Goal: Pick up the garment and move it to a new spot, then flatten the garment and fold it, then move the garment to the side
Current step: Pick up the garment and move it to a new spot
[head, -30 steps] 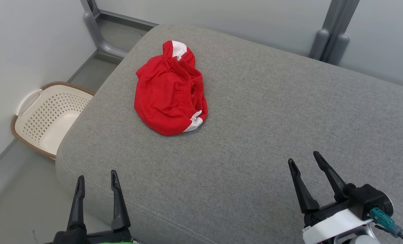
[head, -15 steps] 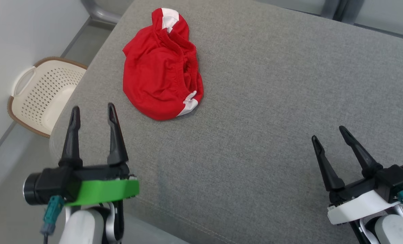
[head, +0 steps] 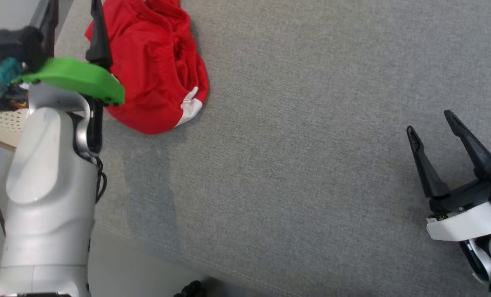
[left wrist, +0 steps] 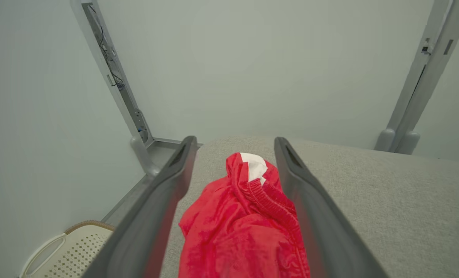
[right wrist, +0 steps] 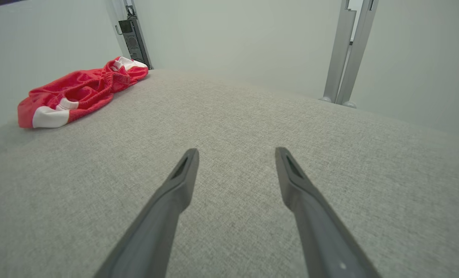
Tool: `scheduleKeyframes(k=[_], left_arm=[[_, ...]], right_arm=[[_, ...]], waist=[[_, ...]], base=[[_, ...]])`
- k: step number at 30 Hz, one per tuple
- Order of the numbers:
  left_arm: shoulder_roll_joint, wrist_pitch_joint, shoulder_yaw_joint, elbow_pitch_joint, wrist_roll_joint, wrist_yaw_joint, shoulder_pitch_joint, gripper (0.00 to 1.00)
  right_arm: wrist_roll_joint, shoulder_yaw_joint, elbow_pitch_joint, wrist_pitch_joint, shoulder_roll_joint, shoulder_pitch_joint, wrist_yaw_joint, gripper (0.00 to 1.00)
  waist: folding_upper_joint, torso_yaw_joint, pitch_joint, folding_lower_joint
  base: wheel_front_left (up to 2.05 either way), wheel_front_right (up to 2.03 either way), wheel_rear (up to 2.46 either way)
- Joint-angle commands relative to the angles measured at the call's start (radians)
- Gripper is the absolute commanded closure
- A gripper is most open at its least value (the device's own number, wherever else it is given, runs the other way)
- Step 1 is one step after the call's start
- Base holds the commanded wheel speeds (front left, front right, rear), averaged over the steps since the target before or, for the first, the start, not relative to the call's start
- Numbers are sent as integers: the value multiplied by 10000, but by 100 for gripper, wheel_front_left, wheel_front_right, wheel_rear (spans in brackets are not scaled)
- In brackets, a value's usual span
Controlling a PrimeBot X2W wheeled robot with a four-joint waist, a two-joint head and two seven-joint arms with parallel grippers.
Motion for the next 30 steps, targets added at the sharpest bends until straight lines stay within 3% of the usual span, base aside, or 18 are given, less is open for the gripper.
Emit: scheduleKeyframes(k=[1, 8, 19, 22, 23, 30], left_arm=[[103, 418, 143, 545, -270, -126, -523, 0], [151, 2507, 841, 3265, -1670, -471, -2841, 0], [485, 3531, 969, 5877, -2246, -795, -4081, 0], [629, 3237, 848, 6216, -2027, -705, -4118, 0], [682, 3056, 779, 6291, -1968, -719, -4141, 100], [1296, 779, 227, 5883, -1303, -991, -4243, 100]], right_arm=[[-42, -81, -115, -27, -83, -199, -17, 0], [-77, -357, -489, -24, -414, -329, -17, 0], [-81, -551, -497, 47, -356, -613, -29, 0], [-100, -575, -428, 62, -294, -560, -30, 0], [-103, -552, -392, 67, -260, -562, -30, 0], [-56, -277, -315, 60, 209, -873, -27, 0]], waist=[[-1, -680, 874, -2], [-1, -980, 1787, -2], [-1, -1498, 2506, -2], [-1, -1562, 2565, -2], [-1, -1597, 2560, -2], [-1, -1947, 2006, -2]], base=[[0, 0, 0], [0, 0, 0], [0, 0, 0], [0, 0, 0], [0, 0, 0], [0, 0, 0]])
